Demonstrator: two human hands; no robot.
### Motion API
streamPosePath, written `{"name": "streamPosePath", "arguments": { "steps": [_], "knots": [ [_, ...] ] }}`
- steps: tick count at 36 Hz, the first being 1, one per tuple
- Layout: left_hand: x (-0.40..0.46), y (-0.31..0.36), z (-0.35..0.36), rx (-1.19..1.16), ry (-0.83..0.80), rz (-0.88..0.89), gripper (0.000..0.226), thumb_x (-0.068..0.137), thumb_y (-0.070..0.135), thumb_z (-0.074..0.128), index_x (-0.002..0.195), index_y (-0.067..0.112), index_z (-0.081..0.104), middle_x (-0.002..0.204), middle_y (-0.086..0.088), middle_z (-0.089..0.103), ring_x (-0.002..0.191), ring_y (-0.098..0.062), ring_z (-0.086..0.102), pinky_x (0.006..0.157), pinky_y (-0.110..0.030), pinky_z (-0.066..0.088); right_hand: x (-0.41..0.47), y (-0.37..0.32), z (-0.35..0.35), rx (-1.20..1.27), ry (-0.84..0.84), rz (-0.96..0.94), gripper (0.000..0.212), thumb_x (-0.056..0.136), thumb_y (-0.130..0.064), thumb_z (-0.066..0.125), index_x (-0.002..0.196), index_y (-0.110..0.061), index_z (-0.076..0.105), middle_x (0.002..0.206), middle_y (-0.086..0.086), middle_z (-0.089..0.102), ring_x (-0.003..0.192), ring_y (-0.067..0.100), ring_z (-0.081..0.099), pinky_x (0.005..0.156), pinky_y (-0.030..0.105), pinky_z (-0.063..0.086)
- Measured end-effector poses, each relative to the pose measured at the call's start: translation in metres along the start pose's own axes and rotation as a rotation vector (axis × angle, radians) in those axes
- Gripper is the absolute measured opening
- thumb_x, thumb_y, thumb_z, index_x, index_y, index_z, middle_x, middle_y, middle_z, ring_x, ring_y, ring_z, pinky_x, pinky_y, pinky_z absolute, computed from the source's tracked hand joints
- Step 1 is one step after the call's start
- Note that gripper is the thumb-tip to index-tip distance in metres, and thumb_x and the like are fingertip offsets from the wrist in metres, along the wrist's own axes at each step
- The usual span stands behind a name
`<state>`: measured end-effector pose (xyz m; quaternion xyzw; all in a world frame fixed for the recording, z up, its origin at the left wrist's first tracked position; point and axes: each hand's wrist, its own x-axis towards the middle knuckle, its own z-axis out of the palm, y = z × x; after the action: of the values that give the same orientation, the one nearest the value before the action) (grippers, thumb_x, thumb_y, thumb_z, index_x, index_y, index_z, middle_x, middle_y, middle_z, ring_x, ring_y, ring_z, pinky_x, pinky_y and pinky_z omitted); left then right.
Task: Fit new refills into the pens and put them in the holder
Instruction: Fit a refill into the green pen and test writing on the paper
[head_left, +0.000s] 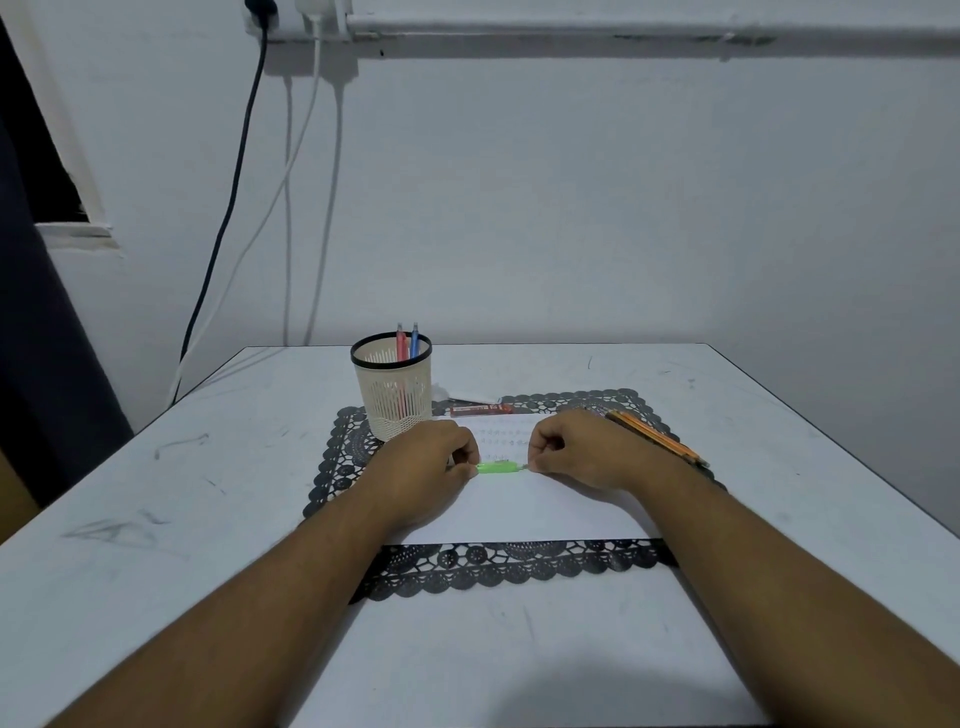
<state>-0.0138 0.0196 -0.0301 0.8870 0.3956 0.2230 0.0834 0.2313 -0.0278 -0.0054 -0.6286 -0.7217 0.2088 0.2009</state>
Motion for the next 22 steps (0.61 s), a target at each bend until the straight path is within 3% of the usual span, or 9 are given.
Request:
{"name": "streamPosePath", "arguments": {
  "steps": [5, 11, 15, 22],
  "knots": [
    [-0.001, 0.000, 0.000, -0.003, 0.000, -0.002, 0.005, 0.094, 0.029, 0.066, 0.092, 0.033, 0.067, 0.090, 0.019, 0.060, 0.083, 0.001, 0.056, 0.074, -0.028, 0.051, 0.001, 0.006, -0.003, 0.018, 0.061, 0.032, 0.009, 0.093, -0.022, 0.075, 0.084, -0.023, 0.075, 0.074, -0.012, 0.067, 0.066, 0.002, 0.056, 0.063, 0.020, 0.043],
    [-0.003, 0.002, -0.001, -0.018, -0.011, 0.028, 0.003, 0.094, 0.031, 0.066, 0.093, 0.033, 0.067, 0.090, 0.019, 0.061, 0.084, 0.000, 0.057, 0.075, -0.032, 0.053, 0.006, -0.002, 0.007, 0.036, 0.094, -0.004, 0.008, 0.092, -0.020, 0.076, 0.084, -0.021, 0.076, 0.070, -0.015, 0.068, 0.058, -0.007, 0.054, 0.059, 0.016, 0.039],
    [-0.003, 0.005, -0.002, -0.012, -0.009, 0.056, 0.004, 0.094, 0.029, 0.066, 0.096, 0.031, 0.069, 0.090, 0.017, 0.061, 0.085, -0.001, 0.056, 0.076, -0.034, 0.053, 0.009, -0.007, 0.014, 0.022, 0.070, -0.033, 0.006, 0.092, -0.022, 0.075, 0.086, -0.021, 0.076, 0.079, -0.008, 0.072, 0.067, 0.001, 0.057, 0.064, 0.020, 0.044],
    [-0.005, 0.008, -0.002, -0.011, 0.002, 0.070, 0.005, 0.095, 0.032, 0.065, 0.096, 0.034, 0.069, 0.090, 0.017, 0.060, 0.084, -0.001, 0.055, 0.075, -0.034, 0.052, 0.007, -0.005, 0.012, 0.155, 0.104, -0.005, 0.012, 0.099, -0.026, 0.068, 0.095, -0.023, 0.079, 0.090, -0.012, 0.075, 0.084, 0.000, 0.066, 0.071, 0.019, 0.044]
  ]
}}
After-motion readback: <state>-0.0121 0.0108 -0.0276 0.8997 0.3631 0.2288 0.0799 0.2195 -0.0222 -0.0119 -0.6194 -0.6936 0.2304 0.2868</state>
